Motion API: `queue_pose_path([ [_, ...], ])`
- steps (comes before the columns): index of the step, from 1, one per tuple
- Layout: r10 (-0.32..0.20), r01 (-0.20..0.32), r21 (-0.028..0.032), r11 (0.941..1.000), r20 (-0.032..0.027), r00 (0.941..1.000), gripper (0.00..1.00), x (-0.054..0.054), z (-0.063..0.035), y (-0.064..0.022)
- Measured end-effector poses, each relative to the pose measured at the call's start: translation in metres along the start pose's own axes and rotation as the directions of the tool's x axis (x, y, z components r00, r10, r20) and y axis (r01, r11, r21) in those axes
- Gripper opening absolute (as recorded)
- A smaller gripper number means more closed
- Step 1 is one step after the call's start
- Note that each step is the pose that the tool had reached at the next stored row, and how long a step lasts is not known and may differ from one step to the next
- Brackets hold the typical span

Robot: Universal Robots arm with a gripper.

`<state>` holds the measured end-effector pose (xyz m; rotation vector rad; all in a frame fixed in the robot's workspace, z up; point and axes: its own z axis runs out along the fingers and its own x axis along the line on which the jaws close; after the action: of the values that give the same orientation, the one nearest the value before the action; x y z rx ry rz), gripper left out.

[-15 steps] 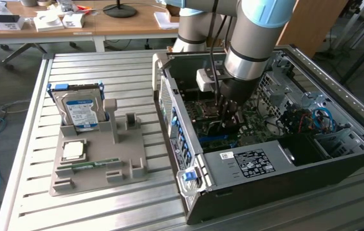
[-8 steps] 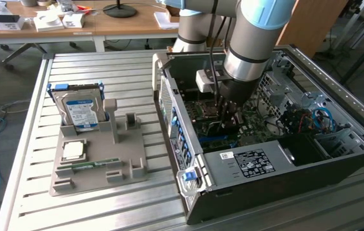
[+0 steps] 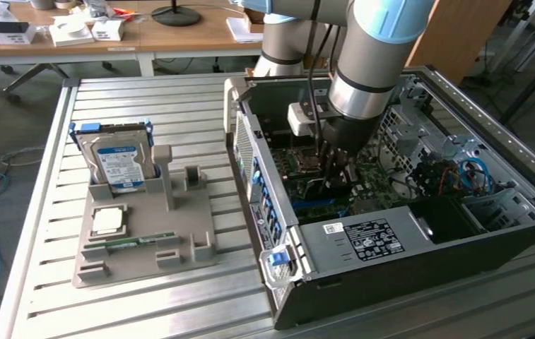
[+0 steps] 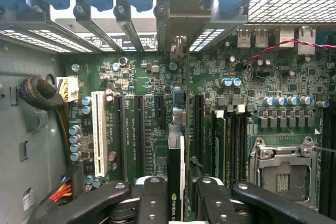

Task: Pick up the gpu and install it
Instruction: 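Insert the gpu into the slot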

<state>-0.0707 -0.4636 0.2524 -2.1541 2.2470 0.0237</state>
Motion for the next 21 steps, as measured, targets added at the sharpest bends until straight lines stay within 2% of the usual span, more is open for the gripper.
queue_pose_path([
  [21,-0.020,0.020,-0.0007,0.9998,0.0026,0.9998,0.26,0.0000,0.0013,-0.0001],
])
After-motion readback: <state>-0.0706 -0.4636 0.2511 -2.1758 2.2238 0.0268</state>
